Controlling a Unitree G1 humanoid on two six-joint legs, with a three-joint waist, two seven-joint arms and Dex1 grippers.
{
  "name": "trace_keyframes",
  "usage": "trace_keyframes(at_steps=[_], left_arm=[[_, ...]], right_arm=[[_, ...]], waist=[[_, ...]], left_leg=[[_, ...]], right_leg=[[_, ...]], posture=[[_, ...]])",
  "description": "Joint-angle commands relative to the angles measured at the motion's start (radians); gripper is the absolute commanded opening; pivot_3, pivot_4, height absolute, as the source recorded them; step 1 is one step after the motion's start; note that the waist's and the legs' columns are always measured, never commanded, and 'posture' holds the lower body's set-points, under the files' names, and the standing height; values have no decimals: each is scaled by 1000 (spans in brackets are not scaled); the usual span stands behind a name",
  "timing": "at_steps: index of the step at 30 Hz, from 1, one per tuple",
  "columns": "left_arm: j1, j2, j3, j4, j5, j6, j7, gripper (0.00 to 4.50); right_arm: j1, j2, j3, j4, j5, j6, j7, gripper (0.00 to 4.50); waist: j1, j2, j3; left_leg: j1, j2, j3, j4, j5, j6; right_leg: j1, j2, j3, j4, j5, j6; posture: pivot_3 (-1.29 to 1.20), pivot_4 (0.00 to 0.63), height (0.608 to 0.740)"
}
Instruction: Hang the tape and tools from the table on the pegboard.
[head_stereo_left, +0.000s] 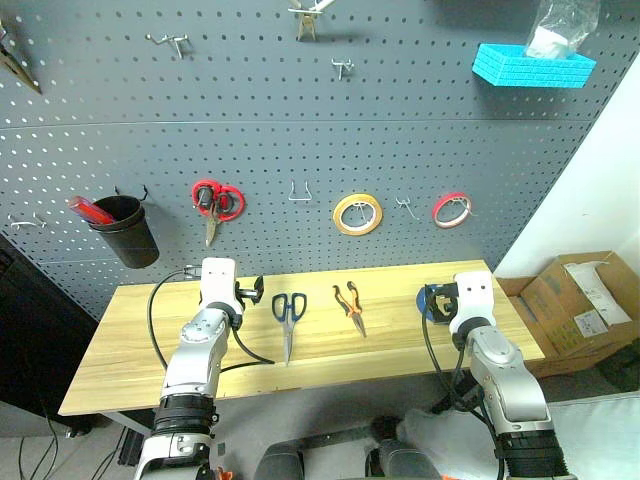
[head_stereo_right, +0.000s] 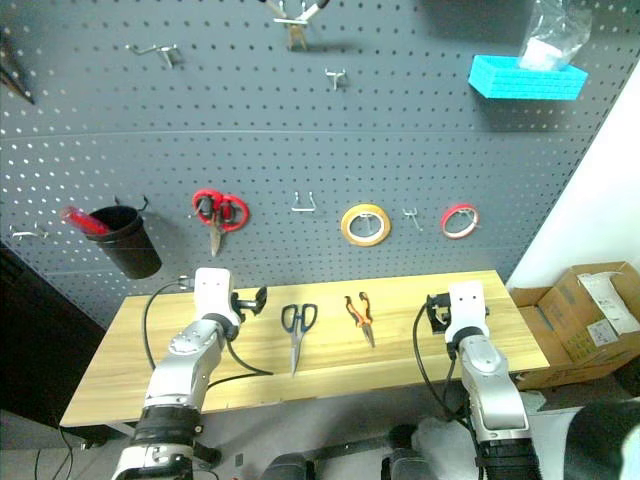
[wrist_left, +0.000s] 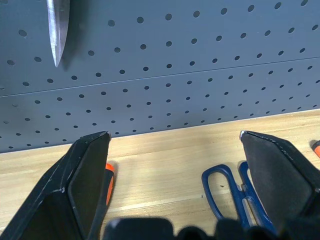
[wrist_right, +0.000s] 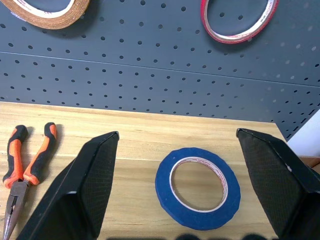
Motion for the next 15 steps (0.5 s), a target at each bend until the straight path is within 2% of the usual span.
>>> trace_keyframes(at_steps=[1, 15], left_arm=[[-20, 3, 3, -41, -2, -14, 0, 4459], [-13, 0, 14, -41, -17, -26, 3, 4459]], right_arm=[[-6, -9, -14, -29, 0, -8, 1, 4061], [-4, -15, -5, -32, -3, -10, 7, 4061]], waist=[[0, 0, 0], [0, 0, 0]], left_leg=[[0, 0, 0, 0, 0, 0], [0, 0, 0, 0, 0, 0]], right_leg=[[0, 0, 0, 0, 0, 0], [0, 0, 0, 0, 0, 0]], posture=[[81, 11, 740], [84, 0, 740]])
